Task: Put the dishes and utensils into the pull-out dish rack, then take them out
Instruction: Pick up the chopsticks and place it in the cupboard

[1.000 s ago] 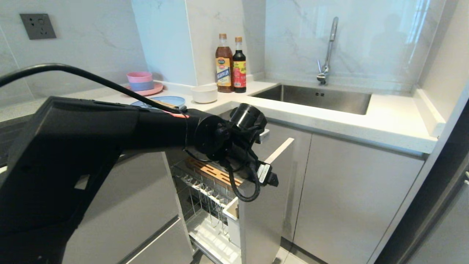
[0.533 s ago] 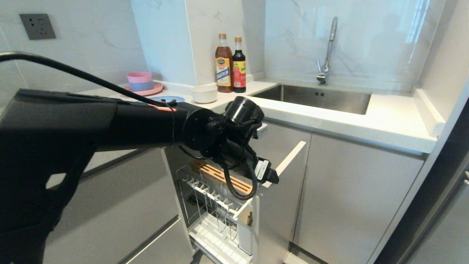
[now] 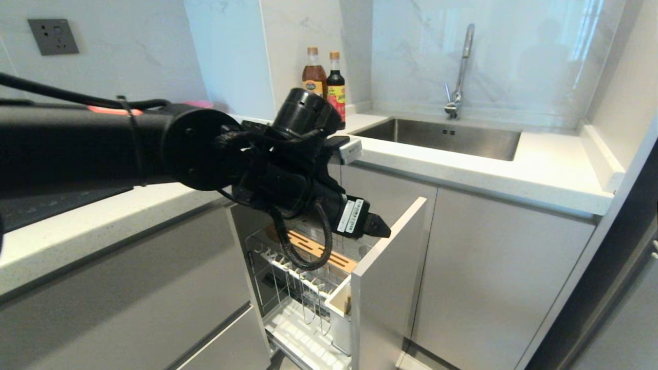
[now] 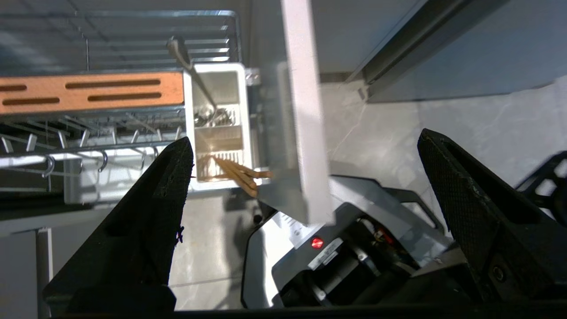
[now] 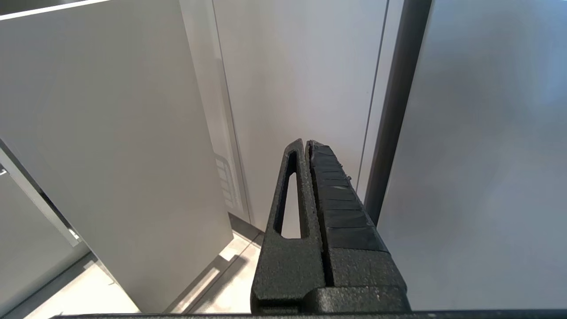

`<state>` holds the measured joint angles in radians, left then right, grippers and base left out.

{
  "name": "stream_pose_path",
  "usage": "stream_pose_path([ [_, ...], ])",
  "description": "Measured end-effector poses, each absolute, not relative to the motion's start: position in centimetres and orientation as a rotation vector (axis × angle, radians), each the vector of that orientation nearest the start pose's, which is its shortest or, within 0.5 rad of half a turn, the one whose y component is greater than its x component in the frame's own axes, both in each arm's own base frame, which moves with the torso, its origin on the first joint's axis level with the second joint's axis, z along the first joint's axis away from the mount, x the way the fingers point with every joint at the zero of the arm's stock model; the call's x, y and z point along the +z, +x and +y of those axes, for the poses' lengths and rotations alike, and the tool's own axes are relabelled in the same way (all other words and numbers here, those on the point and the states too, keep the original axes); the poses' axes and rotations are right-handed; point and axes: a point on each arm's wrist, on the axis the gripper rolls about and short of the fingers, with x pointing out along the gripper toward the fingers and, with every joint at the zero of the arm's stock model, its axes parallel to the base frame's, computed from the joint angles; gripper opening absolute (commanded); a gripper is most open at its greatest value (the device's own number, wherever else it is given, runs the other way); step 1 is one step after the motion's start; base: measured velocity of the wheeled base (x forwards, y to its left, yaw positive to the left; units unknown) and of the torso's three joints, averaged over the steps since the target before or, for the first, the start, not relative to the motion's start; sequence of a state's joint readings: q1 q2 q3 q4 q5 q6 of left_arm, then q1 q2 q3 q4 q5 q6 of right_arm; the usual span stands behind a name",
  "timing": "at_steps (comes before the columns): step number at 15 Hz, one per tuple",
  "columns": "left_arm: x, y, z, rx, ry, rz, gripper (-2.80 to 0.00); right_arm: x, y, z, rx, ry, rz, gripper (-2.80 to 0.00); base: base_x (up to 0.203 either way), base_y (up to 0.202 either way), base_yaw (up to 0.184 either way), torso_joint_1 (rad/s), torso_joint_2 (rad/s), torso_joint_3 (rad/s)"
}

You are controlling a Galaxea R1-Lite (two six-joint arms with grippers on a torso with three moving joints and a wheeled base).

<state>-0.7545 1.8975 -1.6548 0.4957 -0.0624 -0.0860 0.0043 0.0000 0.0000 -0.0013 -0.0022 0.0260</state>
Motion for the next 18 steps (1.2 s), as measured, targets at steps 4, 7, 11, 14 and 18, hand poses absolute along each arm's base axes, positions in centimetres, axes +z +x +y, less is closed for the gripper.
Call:
stream_pose_path([
  [4,29.7,22.0,-21.2,-0.782,0.124,0.591,-2.8,7.6,-2.3,0.0,0.002,0.026,-0.001,-2.8,0.0,0.0,0.0,0.0,0.0,0.0],
  [7,33.2,18.2,-17.5,-0.762,0.091,0.463,-2.8,7.6,-2.3,0.0,0.002,0.026,-0.001,-2.8,0.0,0.0,0.0,0.0,0.0,0.0],
  [11,36.1,13.7,-10.6,-0.578,0.039,0.301,-2.8,7.6,-2.3,0.0,0.002,0.026,-0.001,-2.8,0.0,0.0,0.0,0.0,0.0,0.0],
  [14,37.9,9.3,-4.5,-0.369,-0.014,0.141,-2.8,7.6,-2.3,0.0,0.002,0.026,-0.001,-2.8,0.0,0.0,0.0,0.0,0.0,0.0],
  [18,35.0,1.4,-0.2,-0.169,0.005,0.015,-2.8,7.6,-2.3,0.0,0.002,0.026,-0.001,-2.8,0.0,0.0,0.0,0.0,0.0,0.0],
])
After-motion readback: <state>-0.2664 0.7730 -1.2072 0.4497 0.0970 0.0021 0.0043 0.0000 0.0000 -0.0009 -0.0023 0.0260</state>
